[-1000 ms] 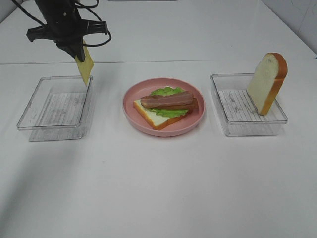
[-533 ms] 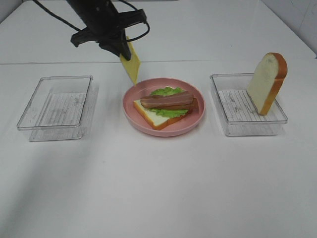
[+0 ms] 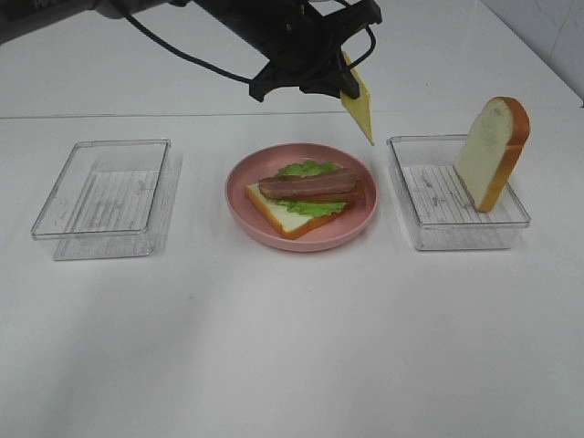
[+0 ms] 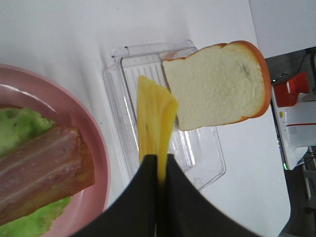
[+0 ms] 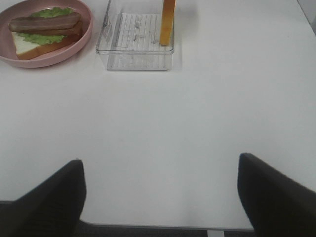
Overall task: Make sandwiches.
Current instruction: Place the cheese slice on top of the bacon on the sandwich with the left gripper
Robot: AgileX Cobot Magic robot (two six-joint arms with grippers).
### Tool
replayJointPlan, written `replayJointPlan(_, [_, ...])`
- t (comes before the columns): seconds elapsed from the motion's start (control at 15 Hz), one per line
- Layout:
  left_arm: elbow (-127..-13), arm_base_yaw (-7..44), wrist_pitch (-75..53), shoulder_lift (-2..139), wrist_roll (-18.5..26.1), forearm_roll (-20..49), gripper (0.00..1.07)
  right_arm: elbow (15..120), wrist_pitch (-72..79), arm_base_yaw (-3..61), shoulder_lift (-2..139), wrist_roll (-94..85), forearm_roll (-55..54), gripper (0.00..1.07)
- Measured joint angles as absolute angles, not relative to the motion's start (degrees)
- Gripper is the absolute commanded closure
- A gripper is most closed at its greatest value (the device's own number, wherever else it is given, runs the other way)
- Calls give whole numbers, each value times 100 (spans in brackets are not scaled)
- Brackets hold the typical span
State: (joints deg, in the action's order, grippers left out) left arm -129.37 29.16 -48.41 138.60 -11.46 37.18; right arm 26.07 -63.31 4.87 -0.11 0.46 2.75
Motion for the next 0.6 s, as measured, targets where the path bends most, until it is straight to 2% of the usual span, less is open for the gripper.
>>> replayJointPlan(0.4, [-12937, 2916, -4939, 14536, -1106, 4028, 107, 2607, -6331, 487, -11, 46, 275, 26])
replayJointPlan(0.6, [-12937, 2916, -5180, 14622, -1226, 3845, 107, 2607, -6331, 487, -11, 46, 275, 26])
